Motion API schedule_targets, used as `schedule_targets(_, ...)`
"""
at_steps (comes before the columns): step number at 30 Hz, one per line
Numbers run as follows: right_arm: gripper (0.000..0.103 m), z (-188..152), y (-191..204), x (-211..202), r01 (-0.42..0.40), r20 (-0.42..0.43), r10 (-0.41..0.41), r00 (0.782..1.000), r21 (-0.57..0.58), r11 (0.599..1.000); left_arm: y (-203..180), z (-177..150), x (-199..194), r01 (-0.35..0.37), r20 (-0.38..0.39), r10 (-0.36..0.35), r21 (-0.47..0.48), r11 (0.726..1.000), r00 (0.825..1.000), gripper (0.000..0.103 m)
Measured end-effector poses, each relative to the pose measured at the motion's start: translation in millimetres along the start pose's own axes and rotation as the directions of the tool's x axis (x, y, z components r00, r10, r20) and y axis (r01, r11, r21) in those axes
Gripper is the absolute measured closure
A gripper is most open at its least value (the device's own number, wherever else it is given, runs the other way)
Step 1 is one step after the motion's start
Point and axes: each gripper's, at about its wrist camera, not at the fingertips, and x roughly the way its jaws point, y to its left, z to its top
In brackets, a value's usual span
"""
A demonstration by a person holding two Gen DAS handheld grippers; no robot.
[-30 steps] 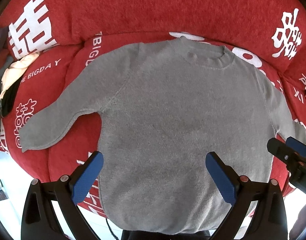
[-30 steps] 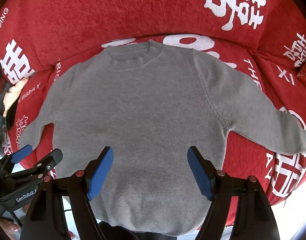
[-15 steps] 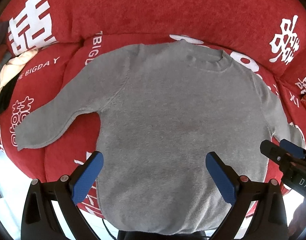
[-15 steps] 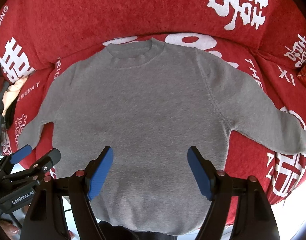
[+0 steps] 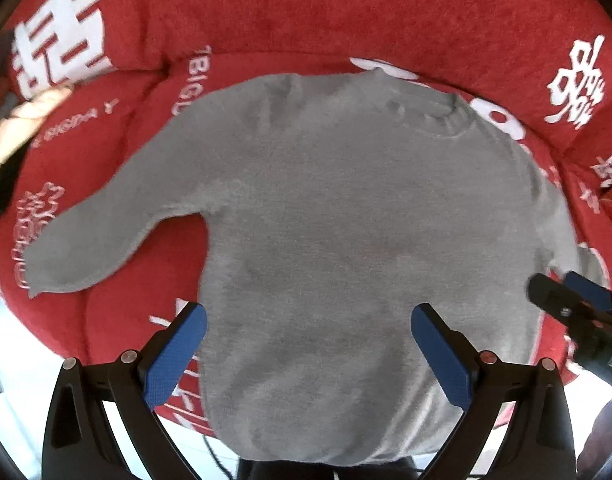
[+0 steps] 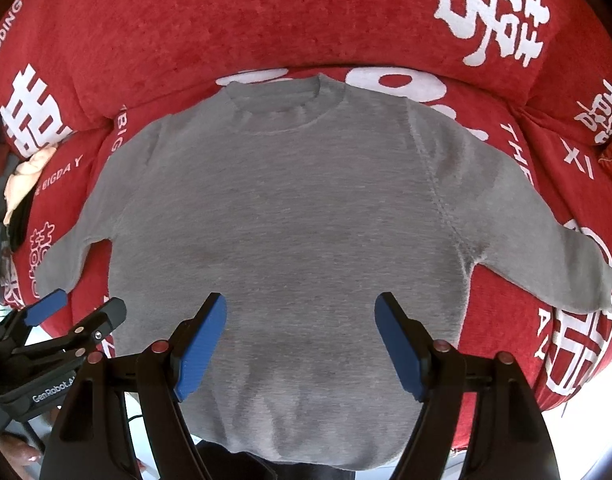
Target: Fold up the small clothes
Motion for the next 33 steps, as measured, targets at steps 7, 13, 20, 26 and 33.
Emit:
schedule_targets(7, 0.024, 1.5, 35.0, 10.0, -0.039, 0.011, 0.04, 0.999, -0.1, 0.994, 37.2, -4.7, 3.3, 0.054, 0.02, -0.052, -0.078, 0.996, 0.998, 0.0)
schedule_targets(13, 0.023, -2.2, 76.4, 30.1, -0.097, -0.049, 0.091, 0.995, -0.146, 0.984, 138.6, -19.9, 16.0, 0.103, 0.091, -0.077, -0.324, 0.94, 0.993, 0.0)
schedule_targets(20, 0.023, -17.5, 127.1, 57.8, -0.101, -0.09, 0.081, 0.993, -0.244, 0.965, 274.9, -52.5, 49.6, 0.24, 0.23, -0.12, -0.614, 0.752, 0.966, 0.0)
schedule_targets(26, 0.023, -31.7, 164.2, 85.7, -0.128, -0.136, 0.091, 0.987, -0.289, 0.949, 328.4, -60.2, 94.7, 0.362, 0.301, -0.206, -0.696, 0.62, 0.931, 0.0)
schedule_targets(33, 0.023, -43.1, 194.4, 94.0, -0.163, -0.171, 0.112, 0.979, -0.324, 0.932, 336.3, -56.4, 97.0, 0.397, 0.359, -0.184, -0.718, 0.572, 0.915, 0.032)
